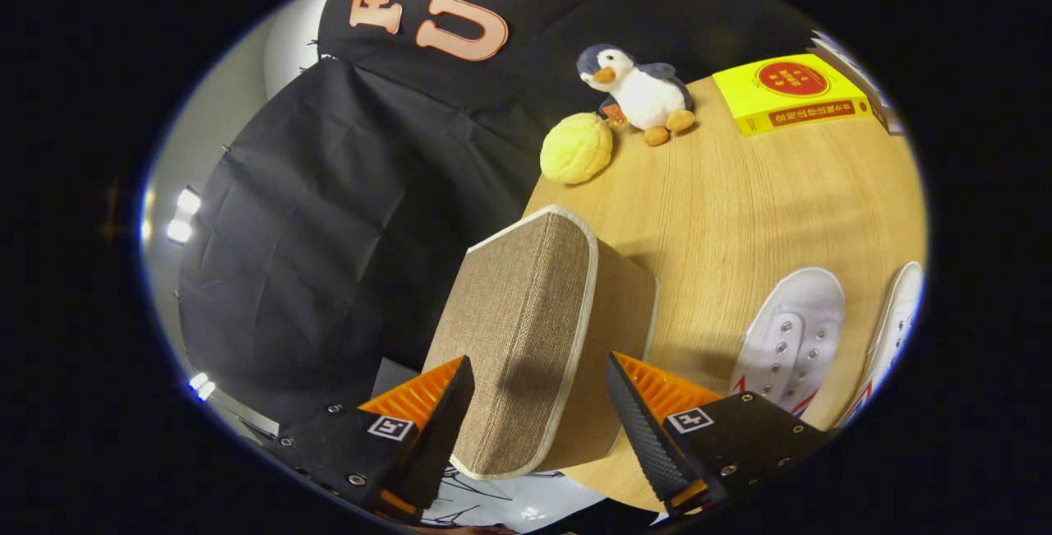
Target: Open the storage box then place both shoes into the box .Put the left shoe in first, then the right shoe, with the right side of both shoes facing outward in a uniform manner.
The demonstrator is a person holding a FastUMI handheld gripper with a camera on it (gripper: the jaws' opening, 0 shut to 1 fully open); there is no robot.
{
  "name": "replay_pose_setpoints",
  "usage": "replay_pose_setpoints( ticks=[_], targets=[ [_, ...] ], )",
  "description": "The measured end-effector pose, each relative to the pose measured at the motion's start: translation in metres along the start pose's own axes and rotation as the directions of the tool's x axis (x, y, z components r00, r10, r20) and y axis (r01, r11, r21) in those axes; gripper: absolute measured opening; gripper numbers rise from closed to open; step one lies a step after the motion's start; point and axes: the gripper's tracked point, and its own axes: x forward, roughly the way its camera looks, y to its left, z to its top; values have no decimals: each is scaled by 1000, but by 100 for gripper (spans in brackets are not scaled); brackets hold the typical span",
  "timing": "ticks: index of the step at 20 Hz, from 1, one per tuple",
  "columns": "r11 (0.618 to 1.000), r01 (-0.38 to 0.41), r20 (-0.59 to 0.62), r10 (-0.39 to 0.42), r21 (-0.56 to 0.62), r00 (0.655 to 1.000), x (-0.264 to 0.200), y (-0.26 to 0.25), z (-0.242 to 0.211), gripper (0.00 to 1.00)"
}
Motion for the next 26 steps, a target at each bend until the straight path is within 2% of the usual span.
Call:
replay_pose_setpoints(
  ticks=[7,10,11,13,14,17,19,20,21,23,26],
  targets=[
    [990,-69,-61,76,122,995,28,4,-18,96],
    [976,-129,-51,139,177,989,23,21,-20,95],
    [977,-121,-37,130,177,991,19,22,-18,94],
    [980,-111,-34,118,167,992,12,19,-17,87],
    [978,-114,-32,121,174,992,6,19,-16,80],
    [974,-142,3,143,176,990,-12,29,-9,69],
    [965,-186,44,181,187,983,-23,44,0,58],
    [963,-195,49,189,186,981,-23,51,3,48],
    [966,-193,44,188,173,981,-23,56,1,45],
    [979,-163,19,162,121,987,-17,60,-1,40],
    [992,-55,-63,63,110,996,-5,39,-21,35]
  ],
)
